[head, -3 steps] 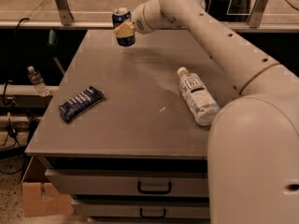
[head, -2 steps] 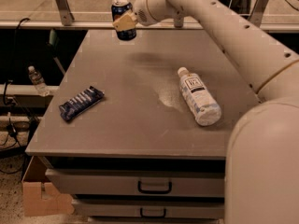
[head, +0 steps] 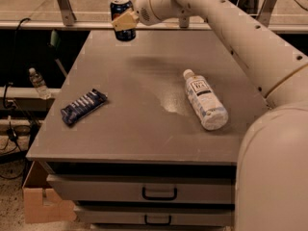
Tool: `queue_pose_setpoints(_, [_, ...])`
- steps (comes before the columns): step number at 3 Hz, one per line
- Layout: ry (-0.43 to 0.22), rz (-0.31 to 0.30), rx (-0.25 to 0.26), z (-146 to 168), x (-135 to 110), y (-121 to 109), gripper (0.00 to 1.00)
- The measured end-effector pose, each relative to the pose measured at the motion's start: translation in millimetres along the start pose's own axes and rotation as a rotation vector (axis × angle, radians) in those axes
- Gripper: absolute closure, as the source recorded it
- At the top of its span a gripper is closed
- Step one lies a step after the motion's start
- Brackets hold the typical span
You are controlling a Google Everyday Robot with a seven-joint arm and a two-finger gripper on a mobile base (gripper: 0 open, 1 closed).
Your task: Pick pepsi can
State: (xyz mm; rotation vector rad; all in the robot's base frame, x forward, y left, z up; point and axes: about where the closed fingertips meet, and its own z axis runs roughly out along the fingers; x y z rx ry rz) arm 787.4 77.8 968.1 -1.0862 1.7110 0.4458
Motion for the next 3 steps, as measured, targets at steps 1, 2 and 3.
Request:
queue_pose_setpoints(1, [-0.058, 0.027, -0.076, -5.4, -10.0, 27.8, 1.0])
queue_pose_setpoints(2, [-0.119, 0.065, -0.138, -18.1, -16.9, 53.9, 1.0])
queue_pose_setpoints(3, [-0.125, 0.069, -0.149, -16.9, -18.4, 58.1, 1.0])
